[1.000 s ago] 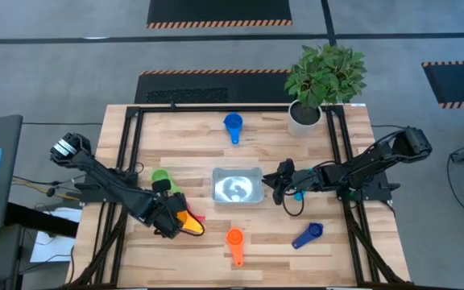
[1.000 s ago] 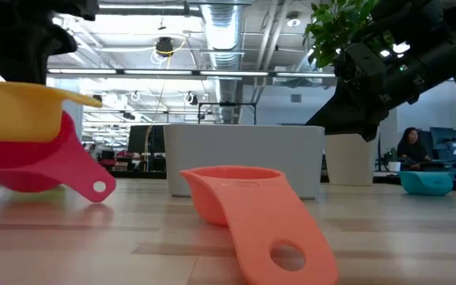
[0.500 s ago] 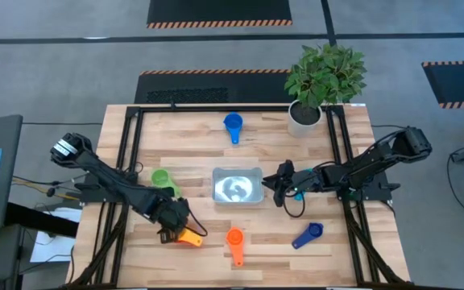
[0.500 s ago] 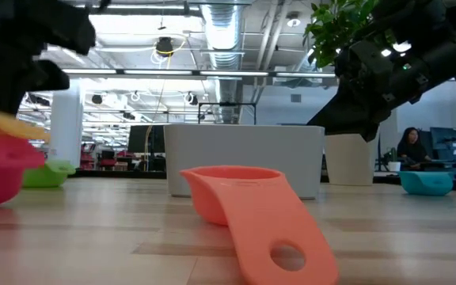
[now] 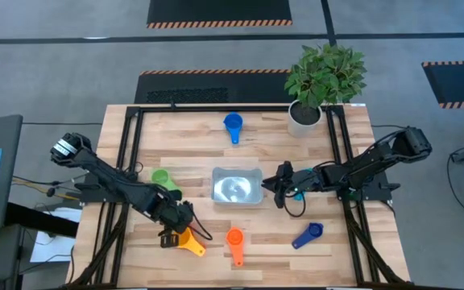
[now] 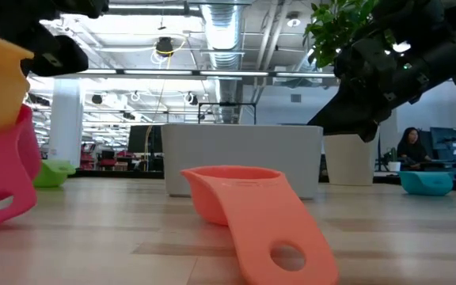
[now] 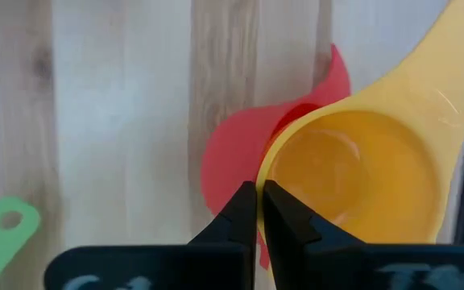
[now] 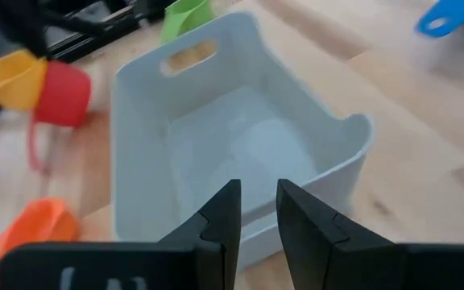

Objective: Nest measuring cups in basket
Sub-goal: Remove the yellow measuring cup from the red measuring cup

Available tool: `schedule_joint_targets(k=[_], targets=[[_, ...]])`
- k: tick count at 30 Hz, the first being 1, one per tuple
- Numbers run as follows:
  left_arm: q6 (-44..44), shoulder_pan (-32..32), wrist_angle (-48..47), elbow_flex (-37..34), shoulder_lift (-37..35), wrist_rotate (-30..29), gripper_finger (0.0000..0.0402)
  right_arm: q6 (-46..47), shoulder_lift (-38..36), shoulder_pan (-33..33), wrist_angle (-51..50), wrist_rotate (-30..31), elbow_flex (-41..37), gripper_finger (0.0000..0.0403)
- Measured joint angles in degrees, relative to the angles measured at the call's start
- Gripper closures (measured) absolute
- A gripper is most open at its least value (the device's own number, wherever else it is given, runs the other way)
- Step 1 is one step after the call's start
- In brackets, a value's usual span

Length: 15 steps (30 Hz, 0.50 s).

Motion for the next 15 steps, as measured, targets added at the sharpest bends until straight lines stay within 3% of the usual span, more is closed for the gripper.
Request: schedule_joint_targets(k=[5,15], targets=[[0.2,2.4,3.6,0.0,0.0,-0.2,0.0401,0.0,0.0,1.0,6.5,-8.7,0.0,0.0294],[0.6,4.5,5.2,0.0,0.0,-5.1,0.0401,-0.4,2.9,3.0,7.8,-13.5,9.7,0.0294]])
